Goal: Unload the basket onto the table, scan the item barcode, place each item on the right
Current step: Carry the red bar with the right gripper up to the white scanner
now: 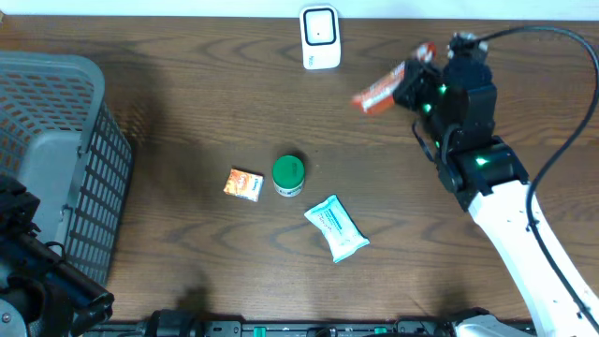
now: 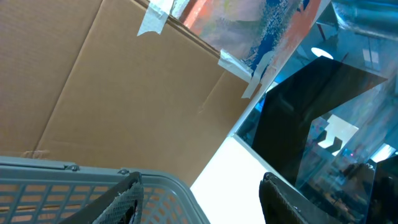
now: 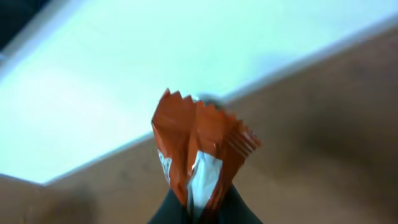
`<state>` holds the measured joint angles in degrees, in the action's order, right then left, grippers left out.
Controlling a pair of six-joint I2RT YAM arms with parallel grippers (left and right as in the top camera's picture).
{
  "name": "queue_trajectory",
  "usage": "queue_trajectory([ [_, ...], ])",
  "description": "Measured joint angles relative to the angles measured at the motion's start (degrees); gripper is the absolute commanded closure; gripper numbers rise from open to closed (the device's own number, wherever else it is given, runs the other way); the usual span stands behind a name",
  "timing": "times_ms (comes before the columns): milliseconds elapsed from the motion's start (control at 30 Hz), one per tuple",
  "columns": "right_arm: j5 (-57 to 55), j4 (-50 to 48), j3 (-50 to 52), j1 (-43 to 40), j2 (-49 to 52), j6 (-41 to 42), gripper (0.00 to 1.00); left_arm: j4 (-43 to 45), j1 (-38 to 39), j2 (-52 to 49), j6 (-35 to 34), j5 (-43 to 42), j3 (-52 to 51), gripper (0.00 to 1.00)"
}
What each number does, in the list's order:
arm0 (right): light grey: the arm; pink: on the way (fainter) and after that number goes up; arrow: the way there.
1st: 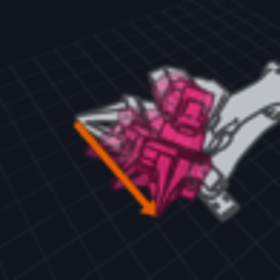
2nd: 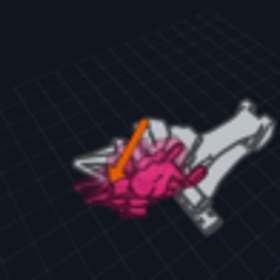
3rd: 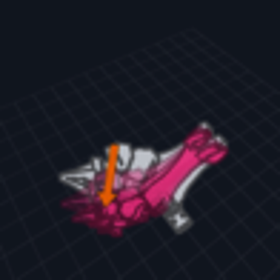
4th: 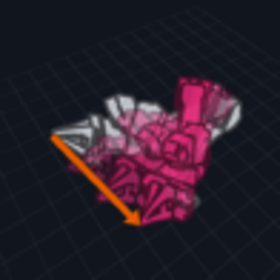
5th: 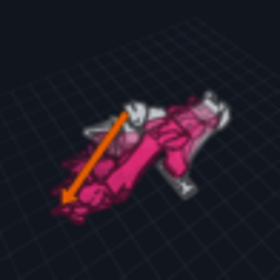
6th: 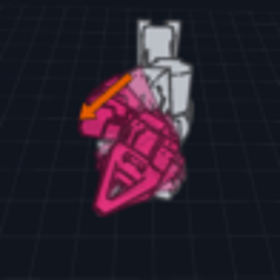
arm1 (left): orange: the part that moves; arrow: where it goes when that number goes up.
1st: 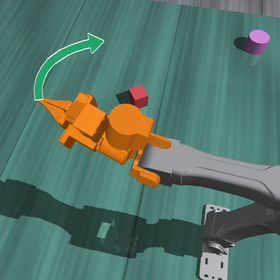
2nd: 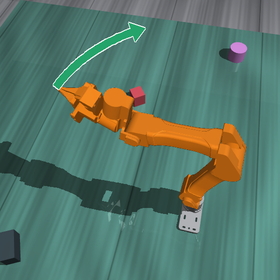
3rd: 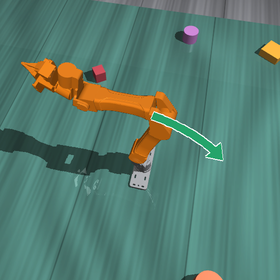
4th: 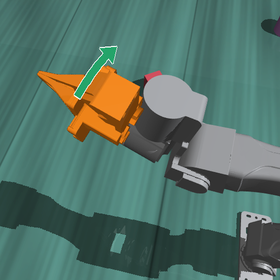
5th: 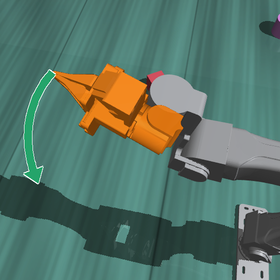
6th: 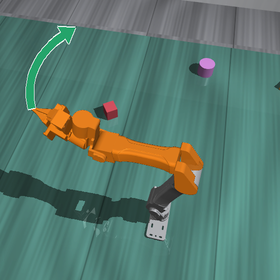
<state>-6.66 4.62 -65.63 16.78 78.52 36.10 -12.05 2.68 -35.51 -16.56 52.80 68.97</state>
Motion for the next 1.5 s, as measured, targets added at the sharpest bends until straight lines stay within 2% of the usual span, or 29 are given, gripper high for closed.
queue_trajectory([
  [133, 0.17, -17.16, -0.33, 0.20, 7.23, -6.54, 0.99, -0.09, 0.00, 0.00, 0.00, 0.00, -0.02, 0.39],
  [367, -2.21, -52.81, 0.07, 1.57, 25.55, -20.79, 0.99, 0.00, 0.00, 0.00, 0.00, -0.02, -0.07, 0.39],
  [467, -3.61, -63.93, 0.02, 2.12, 30.95, -25.88, 0.99, -0.04, 0.00, 0.00, -0.02, 0.00, -0.07, 0.39],
  [533, -4.20, -67.14, -0.63, 2.32, 33.97, -28.57, 0.99, -0.09, 0.00, 0.00, 0.00, 0.00, -0.07, 0.39],
  [900, -0.17, -67.17, -18.78, 3.26, 50.14, -36.30, 0.99, -0.07, 0.00, 0.00, 0.00, 0.00, -0.07, 0.39],
  [1233, 1.33, -60.22, -38.47, 3.89, 62.66, -42.77, 0.99, -0.04, 0.00, 0.00, 0.00, 0.00, -0.07, 0.39],
  [1500, 2.32, -57.55, -45.16, 3.87, 67.73, -46.56, 0.99, -0.07, 0.00, 0.00, 0.00, 0.00, -0.07, 0.39],
])
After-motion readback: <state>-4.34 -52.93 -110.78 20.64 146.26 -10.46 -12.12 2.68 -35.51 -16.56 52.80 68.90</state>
